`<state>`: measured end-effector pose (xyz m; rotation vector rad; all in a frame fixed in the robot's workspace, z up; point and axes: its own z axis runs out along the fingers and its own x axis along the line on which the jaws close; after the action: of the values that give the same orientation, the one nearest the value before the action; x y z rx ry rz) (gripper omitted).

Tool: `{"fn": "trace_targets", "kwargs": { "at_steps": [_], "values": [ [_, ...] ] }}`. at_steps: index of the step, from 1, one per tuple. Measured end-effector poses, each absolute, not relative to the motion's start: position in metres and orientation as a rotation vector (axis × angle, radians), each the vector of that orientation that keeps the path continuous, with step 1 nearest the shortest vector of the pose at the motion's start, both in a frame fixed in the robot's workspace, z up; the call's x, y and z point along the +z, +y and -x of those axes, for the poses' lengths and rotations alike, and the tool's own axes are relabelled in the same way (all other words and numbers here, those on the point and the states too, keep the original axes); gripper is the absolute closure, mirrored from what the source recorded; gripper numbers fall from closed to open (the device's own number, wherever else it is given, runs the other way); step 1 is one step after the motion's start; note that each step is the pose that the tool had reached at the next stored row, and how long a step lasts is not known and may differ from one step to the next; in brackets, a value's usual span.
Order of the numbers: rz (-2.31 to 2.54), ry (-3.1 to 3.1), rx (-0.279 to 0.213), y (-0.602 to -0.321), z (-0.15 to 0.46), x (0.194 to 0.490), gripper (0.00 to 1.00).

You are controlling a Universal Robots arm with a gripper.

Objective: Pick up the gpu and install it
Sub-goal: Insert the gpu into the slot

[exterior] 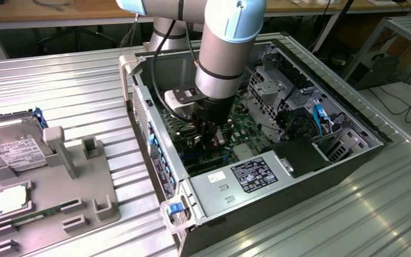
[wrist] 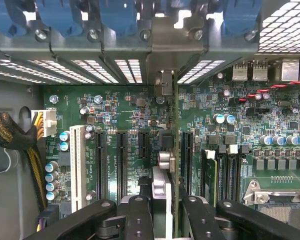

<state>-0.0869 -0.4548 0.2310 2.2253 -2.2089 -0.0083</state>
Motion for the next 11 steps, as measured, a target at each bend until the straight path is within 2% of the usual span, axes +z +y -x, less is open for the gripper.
{"fn": "trace_targets", "kwargs": {
  "at_steps": [11],
  "values": [
    [-2.227,-2.207,-0.007,-0.4546,0.0911,0.2220,0.72]
  ]
}}
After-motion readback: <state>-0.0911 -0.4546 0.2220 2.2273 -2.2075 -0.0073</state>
